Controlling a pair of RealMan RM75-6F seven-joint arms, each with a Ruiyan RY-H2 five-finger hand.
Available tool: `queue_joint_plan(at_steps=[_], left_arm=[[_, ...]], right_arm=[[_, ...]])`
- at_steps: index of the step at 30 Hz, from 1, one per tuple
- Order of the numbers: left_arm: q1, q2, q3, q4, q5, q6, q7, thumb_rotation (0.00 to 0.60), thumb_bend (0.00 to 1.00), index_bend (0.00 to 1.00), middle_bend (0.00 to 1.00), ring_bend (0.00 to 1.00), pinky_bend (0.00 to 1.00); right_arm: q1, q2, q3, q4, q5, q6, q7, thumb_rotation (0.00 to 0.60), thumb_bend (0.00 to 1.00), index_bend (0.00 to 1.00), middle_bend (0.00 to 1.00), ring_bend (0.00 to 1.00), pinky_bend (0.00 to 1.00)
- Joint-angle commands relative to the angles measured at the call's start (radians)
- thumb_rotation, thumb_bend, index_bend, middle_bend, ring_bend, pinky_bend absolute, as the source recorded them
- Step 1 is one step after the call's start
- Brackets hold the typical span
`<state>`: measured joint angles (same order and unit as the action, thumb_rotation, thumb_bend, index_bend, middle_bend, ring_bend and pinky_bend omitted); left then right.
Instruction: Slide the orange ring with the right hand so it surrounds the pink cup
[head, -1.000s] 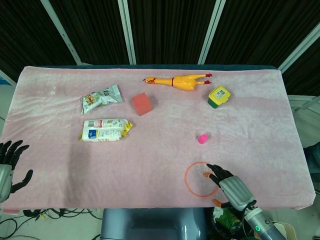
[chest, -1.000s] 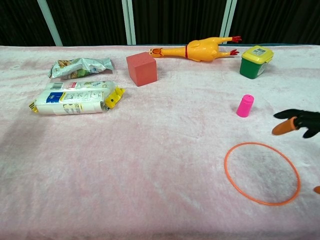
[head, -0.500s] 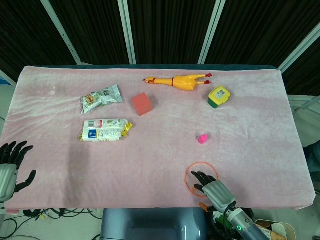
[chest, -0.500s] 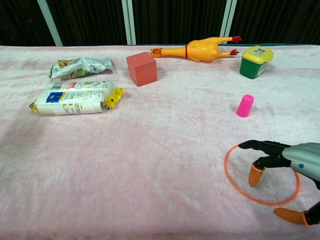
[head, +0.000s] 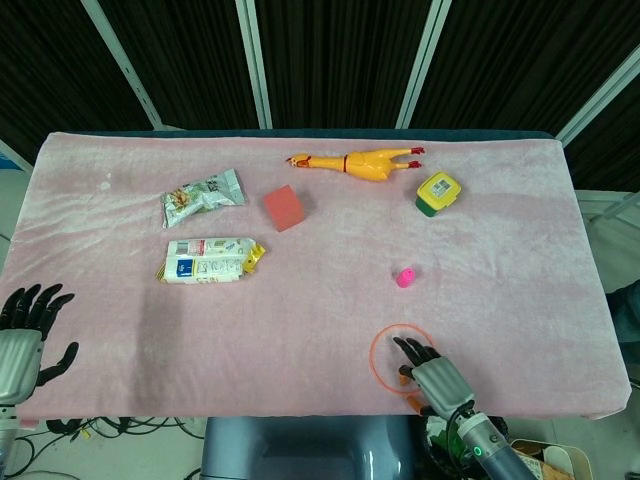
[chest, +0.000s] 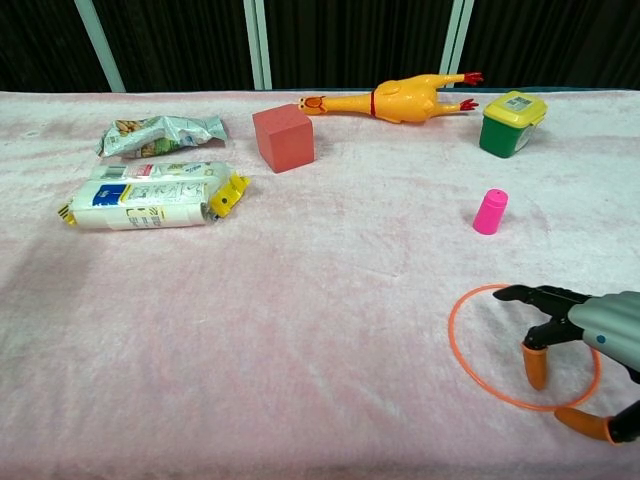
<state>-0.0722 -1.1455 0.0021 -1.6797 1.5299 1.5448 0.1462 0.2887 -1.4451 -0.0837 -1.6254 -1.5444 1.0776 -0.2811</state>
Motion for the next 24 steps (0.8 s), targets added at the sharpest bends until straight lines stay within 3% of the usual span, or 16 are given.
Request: queue_joint_plan(at_steps=[1,24], left_arm=[[0.002,-0.001,-0.002,0.001,-0.001,0.002,0.0,0.6,0.33,0.18,0.1,0.0,0.0],[0.009,-0.005,-0.013,0.003,-0.007,-0.004,0.004,0.6,0.33,0.18,0.1,0.0,0.0]], right_arm=[[-0.004,-0.008,-0.002,0.013,0.0,0.009,0.005,0.6,0.27,0.52,0.0,0.03,0.19],[-0.006,-0.029,-0.024,0.055,-0.014,0.022,0.039,0.6,0.31,0.55,0.0,0.03,0.19]])
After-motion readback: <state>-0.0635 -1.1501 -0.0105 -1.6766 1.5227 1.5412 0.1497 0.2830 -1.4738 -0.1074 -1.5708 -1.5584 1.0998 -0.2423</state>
